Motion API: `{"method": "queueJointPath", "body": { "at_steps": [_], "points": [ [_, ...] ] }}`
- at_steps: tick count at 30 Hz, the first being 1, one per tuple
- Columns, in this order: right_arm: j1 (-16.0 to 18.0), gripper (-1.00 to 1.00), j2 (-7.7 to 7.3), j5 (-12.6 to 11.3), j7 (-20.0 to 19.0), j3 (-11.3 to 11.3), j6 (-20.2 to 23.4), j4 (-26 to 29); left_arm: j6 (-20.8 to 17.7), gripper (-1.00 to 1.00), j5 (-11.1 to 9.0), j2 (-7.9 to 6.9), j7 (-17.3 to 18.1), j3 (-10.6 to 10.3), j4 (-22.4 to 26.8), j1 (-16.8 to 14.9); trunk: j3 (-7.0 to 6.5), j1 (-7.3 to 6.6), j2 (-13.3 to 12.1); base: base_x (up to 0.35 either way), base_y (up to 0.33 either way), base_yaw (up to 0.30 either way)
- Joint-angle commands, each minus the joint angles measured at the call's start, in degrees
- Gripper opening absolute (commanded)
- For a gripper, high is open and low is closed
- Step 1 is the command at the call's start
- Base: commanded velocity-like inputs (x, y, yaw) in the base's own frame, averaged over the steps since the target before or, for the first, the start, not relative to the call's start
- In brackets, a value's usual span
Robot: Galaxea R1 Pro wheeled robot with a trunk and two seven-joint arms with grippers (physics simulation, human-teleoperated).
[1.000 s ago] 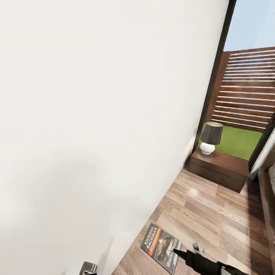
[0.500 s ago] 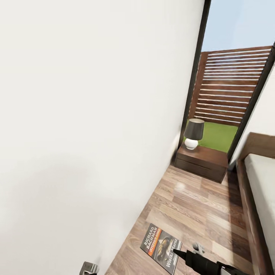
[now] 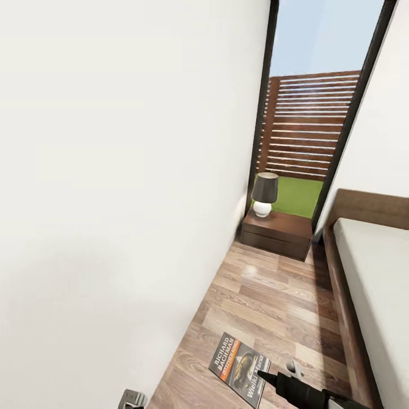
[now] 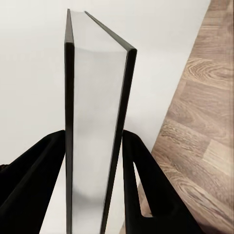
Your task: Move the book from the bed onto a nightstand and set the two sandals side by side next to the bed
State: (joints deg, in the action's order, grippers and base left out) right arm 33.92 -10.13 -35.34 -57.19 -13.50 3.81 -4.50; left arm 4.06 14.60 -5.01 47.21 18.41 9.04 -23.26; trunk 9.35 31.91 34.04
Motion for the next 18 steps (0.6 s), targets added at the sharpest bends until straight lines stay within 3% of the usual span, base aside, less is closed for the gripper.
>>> {"method": "queueJointPath", "body": {
  "at_steps": [1,8,14,18],
  "points": [
    [0.1,-1.0,0.02,-0.6,-0.3,-0.1,0.4,-0.2,0.4,1.0,0.6,0.0,0.2,0.4,0.0,0.0,0.13,0.02,0.1,0.0,0.0,-0.256],
    [0.1,-1.0,0.02,-0.6,-0.3,-0.1,0.3,-0.2,0.4,1.0,0.6,0.0,0.1,0.4,0.0,0.0,0.4,0.02,0.1,0.161,0.0,-0.214],
    [0.1,-1.0,0.02,-0.6,-0.2,-0.1,0.4,-0.2,0.4,1.0,0.6,0.0,0.1,0.4,0.0,0.0,0.63,0.02,0.1,0.294,0.0,-0.031],
    [0.1,-1.0,0.02,-0.6,-0.2,-0.1,0.4,-0.2,0.4,1.0,0.6,0.0,0.1,0.4,0.0,0.0,0.76,0.02,0.1,0.092,0.0,-0.011]
  ]
}}
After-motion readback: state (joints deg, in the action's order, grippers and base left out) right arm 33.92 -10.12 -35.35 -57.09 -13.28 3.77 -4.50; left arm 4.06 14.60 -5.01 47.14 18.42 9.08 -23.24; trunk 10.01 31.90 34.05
